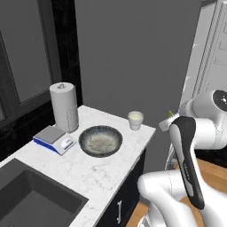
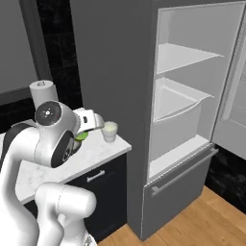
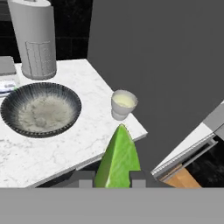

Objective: Grab a lemon wedge from the fridge and one ice cube from the ice bowl, and put them in the glass of lemonade.

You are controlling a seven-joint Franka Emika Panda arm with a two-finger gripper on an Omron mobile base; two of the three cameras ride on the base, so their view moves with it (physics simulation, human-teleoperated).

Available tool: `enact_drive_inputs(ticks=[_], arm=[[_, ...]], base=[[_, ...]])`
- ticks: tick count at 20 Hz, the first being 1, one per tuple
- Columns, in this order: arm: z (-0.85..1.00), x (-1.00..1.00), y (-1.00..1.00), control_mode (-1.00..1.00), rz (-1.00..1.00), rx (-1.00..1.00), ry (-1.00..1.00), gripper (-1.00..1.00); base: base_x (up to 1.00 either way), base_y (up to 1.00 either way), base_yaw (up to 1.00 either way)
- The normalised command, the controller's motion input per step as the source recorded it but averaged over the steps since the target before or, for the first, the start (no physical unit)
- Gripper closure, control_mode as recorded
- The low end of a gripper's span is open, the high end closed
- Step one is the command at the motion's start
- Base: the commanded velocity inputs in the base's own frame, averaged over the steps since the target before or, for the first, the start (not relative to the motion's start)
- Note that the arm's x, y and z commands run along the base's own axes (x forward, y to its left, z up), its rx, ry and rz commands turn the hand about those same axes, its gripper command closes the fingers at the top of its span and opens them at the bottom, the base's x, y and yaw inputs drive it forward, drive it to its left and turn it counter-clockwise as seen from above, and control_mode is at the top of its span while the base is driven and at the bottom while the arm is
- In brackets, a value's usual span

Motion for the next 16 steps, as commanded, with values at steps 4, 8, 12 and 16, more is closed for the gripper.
enact_drive_inputs(ticks=[4,8,12,16], arm=[[0.0,0.0,0.03,-1.0,-0.01,0.0,0.0,1.0],[0.0,0.0,0.0,-1.0,0.0,0.0,0.0,1.0],[0.0,0.0,0.0,-1.0,0.0,0.0,0.0,1.0],[-0.01,0.0,0.0,-1.0,0.05,-0.04,-0.03,1.0]], base=[[0.09,0.44,-0.17],[0.0,0.0,0.0],[0.0,0.0,0.0],[0.0,0.0,0.0]])
